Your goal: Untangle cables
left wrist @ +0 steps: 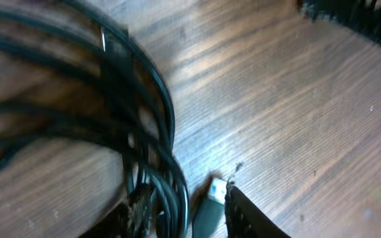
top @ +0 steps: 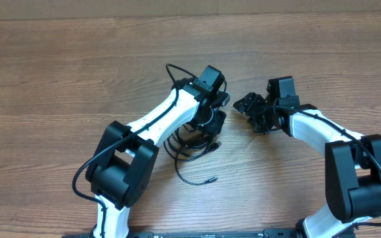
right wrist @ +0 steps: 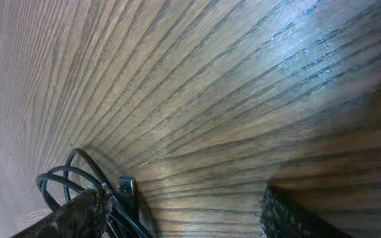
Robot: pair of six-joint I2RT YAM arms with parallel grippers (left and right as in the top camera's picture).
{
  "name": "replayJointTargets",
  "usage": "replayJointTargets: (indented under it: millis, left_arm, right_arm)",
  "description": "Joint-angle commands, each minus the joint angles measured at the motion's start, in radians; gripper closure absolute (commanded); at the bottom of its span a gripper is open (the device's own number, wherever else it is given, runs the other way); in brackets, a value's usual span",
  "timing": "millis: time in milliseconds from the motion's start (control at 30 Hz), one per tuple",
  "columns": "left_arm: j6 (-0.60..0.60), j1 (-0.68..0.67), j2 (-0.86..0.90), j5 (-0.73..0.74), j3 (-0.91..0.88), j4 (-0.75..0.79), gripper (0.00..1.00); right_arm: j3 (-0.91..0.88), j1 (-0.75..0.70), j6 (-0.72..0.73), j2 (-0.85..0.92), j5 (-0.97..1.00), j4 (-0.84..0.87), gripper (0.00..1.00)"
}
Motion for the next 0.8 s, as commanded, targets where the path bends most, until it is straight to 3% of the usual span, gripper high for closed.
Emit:
replayJointTargets:
  millis: [0, 167, 200, 233, 267, 367, 500, 767]
  left_arm:
    - [-0.047, -0.003, -0.006, -0.037, -0.064, 0.048, 0.63]
    - [-0.076, -0.003, -0.006, -0.078, -0.149, 0.130, 0.66]
    - [-0.075, -0.003, -0.006, -0.076, -0.153, 0.137, 0.78]
    - [-0.075, -0.003, -0.006, -0.076, -0.153, 0.137, 0.80]
    - [-0.075, -0.003, -0.006, -0.076, -0.153, 0.140, 0.96]
    - [-0.063, 0.003, -0.008, -0.032, -0.131, 0.134, 0.96]
    - [0.006, 0.060, -0.022, 0.121, 0.008, 0.018, 0.96]
    - [0.301, 0.239, -0.033, 0.634, 0.233, -0.226, 0.96]
  right_arm:
    - [-0.013, 0.004, -0.007, 0.015, 0.017, -0.009, 0.27]
    - [-0.013, 0.004, -0.007, 0.015, 0.018, -0.008, 0.27]
    - [-0.013, 0.004, -0.006, 0.015, 0.017, -0.008, 0.27]
    - [-0.013, 0.004, -0.006, 0.015, 0.017, -0.008, 0.27]
    - [-0.013, 0.004, -0.006, 0.015, 0.018, -0.008, 0.27]
    - [-0.013, 0.004, -0.007, 0.015, 0.017, -0.009, 0.27]
    - [-0.013, 0.004, -0.068, 0.015, -0.042, -0.003, 0.26]
    - [-0.013, 0.004, -0.220, 0.015, -0.322, 0.027, 0.28]
